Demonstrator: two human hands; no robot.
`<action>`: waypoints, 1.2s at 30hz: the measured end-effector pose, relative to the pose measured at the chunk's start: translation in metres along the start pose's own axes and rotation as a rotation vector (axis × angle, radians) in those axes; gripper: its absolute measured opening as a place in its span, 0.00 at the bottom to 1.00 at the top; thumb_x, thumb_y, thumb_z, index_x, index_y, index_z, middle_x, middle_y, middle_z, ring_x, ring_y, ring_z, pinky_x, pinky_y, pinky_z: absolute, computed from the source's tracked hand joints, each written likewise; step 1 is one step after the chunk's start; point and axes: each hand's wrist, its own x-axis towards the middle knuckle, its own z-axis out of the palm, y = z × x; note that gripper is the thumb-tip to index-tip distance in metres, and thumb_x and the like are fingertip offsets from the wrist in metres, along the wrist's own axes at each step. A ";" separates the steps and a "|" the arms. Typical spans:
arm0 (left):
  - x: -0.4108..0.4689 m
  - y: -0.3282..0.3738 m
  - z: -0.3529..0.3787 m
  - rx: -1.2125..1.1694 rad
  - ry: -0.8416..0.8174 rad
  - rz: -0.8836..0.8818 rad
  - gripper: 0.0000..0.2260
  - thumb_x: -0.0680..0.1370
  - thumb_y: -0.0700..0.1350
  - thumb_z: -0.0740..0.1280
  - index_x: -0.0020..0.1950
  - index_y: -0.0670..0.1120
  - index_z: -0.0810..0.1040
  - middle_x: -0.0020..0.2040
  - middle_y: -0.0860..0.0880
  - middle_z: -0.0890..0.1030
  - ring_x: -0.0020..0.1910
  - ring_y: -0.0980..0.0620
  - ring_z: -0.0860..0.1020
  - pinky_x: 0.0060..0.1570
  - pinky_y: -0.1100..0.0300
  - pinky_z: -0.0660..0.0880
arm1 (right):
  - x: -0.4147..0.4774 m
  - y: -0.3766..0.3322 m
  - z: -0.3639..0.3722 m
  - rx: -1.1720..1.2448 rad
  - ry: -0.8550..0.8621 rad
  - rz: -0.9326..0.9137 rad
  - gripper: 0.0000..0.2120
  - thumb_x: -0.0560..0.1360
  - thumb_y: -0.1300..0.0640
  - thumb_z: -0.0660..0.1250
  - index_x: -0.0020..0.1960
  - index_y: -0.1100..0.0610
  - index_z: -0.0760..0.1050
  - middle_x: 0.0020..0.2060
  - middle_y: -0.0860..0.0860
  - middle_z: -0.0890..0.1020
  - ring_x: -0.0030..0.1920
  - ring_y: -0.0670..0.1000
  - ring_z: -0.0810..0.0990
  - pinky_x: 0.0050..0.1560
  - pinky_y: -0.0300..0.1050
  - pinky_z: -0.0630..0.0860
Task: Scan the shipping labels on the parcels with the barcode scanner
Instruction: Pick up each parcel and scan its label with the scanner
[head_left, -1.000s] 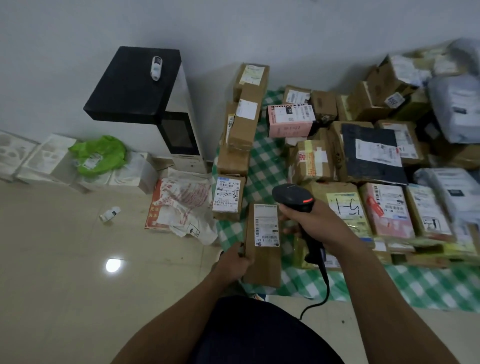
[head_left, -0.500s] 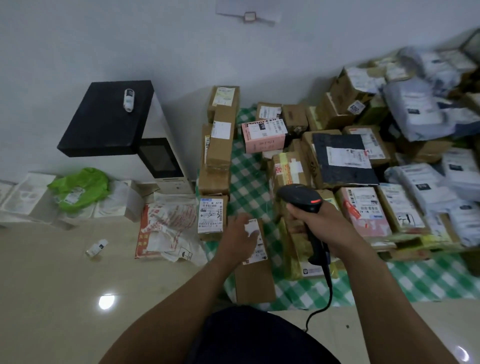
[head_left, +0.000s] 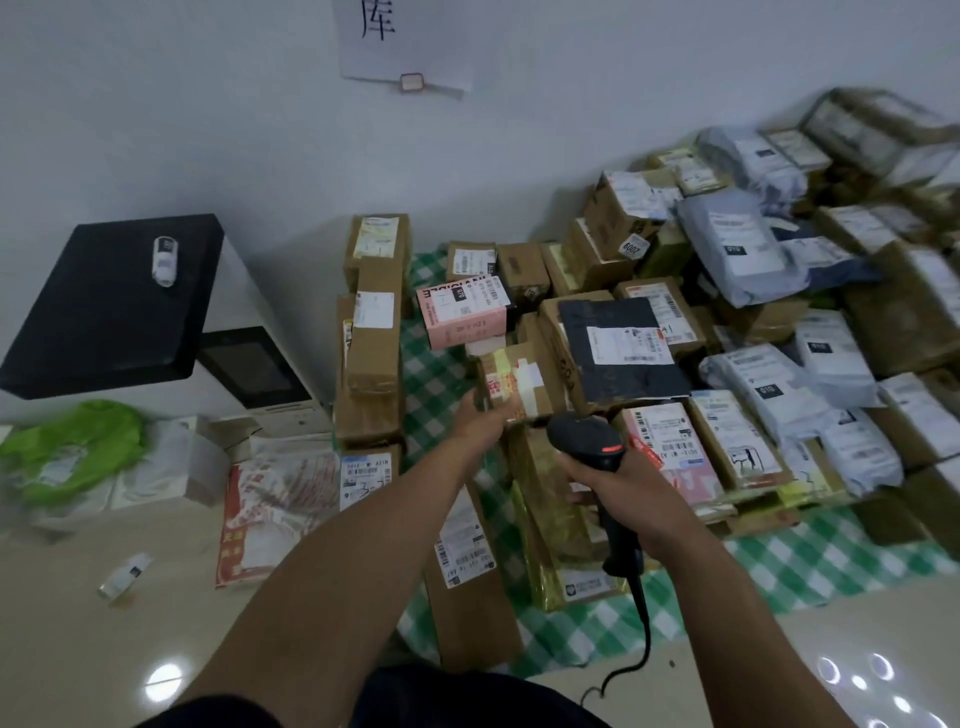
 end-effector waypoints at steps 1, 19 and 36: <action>0.000 -0.004 -0.002 -0.045 -0.013 0.009 0.28 0.81 0.55 0.70 0.78 0.55 0.65 0.71 0.50 0.76 0.66 0.47 0.77 0.66 0.44 0.76 | 0.002 0.002 -0.001 -0.002 0.001 0.010 0.12 0.78 0.50 0.74 0.60 0.43 0.78 0.49 0.49 0.87 0.45 0.48 0.88 0.40 0.45 0.79; -0.004 0.008 -0.020 0.270 0.156 0.196 0.29 0.72 0.62 0.73 0.72 0.58 0.75 0.66 0.54 0.81 0.61 0.51 0.81 0.63 0.46 0.79 | 0.006 -0.002 0.002 0.011 0.002 0.016 0.13 0.78 0.49 0.74 0.61 0.43 0.79 0.51 0.47 0.87 0.46 0.49 0.89 0.46 0.50 0.79; -0.101 -0.040 -0.047 -0.044 0.098 0.446 0.45 0.78 0.32 0.71 0.82 0.65 0.51 0.65 0.56 0.72 0.55 0.72 0.77 0.46 0.57 0.84 | -0.024 -0.044 0.033 0.008 -0.045 -0.276 0.11 0.79 0.49 0.73 0.60 0.39 0.78 0.46 0.35 0.86 0.46 0.37 0.84 0.47 0.43 0.78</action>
